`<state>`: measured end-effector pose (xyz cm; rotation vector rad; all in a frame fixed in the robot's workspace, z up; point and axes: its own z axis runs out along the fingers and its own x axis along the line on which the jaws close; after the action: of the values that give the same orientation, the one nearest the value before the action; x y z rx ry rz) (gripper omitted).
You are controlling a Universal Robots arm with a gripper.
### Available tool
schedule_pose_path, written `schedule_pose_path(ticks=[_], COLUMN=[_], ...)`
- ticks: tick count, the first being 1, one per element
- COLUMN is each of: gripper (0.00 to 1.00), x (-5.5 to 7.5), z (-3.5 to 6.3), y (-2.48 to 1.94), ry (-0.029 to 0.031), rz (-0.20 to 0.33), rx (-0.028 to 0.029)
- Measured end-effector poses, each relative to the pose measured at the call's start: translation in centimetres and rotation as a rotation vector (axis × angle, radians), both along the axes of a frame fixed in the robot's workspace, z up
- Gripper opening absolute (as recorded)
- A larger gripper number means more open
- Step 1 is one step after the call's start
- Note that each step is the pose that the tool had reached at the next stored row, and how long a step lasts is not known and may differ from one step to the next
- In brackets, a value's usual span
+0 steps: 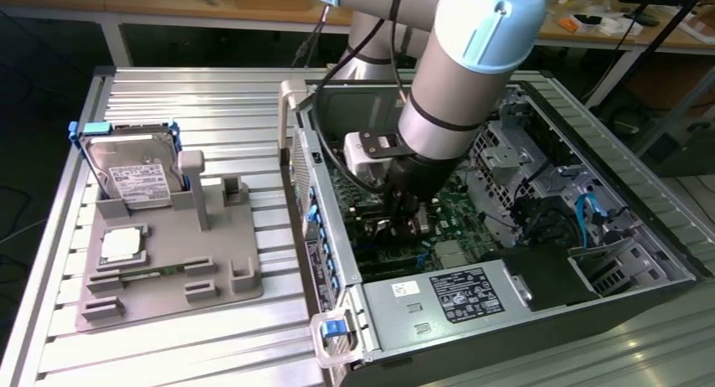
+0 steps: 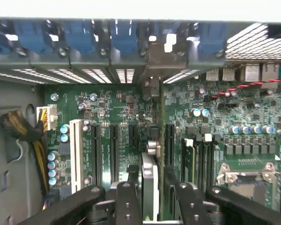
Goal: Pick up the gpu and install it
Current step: 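Insert the gpu into the slot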
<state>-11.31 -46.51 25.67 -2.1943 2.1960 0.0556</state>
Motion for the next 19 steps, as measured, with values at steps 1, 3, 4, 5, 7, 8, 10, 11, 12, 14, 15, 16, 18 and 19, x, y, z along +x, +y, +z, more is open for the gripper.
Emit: schedule_pose_path(ticks=[1, 3, 4, 5, 7, 8, 10, 11, 12, 14, 15, 16, 18, 19], gripper=[0.35, 0.35, 0.35, 0.35, 0.35, 0.35, 0.35, 0.33, 0.33, 0.20, 0.14, 0.14, 0.11, 0.11], x=[0.0, 0.0, 0.0, 0.0, 0.0, 0.0, 0.0, 0.0, 0.0, 0.0, 0.0, 0.0, 0.0, 0.0], z=[0.29, 0.83, 1.11, 1.33, 1.86, 2.16, 2.40, 2.39, 2.39, 2.39, 2.40, 2.40, 2.40, 2.40], y=[0.01, 0.03, 0.04, 0.05, 0.06, 0.08, 0.08, 0.08, 0.08, 0.08, 0.08, 0.08, 0.08, 0.08], ry=[-0.0032, -0.0092, -0.0125, -0.0149, -0.0198, -0.0221, -0.0269, -0.0273, -0.0274, -0.0274, -0.0273, -0.0274, -0.0273, -0.0273], rz=[0.000, 0.000, 0.000, 0.000, 0.000, 0.000, 0.000, 0.000, 0.000, 0.000, 0.000, 0.000, 0.000, 0.000], rx=[0.0000, -0.0002, -0.0002, -0.0002, -0.0004, -0.0007, -0.0008, -0.0006, -0.0006, -0.0006, -0.0007, -0.0007, -0.0007, -0.0008])
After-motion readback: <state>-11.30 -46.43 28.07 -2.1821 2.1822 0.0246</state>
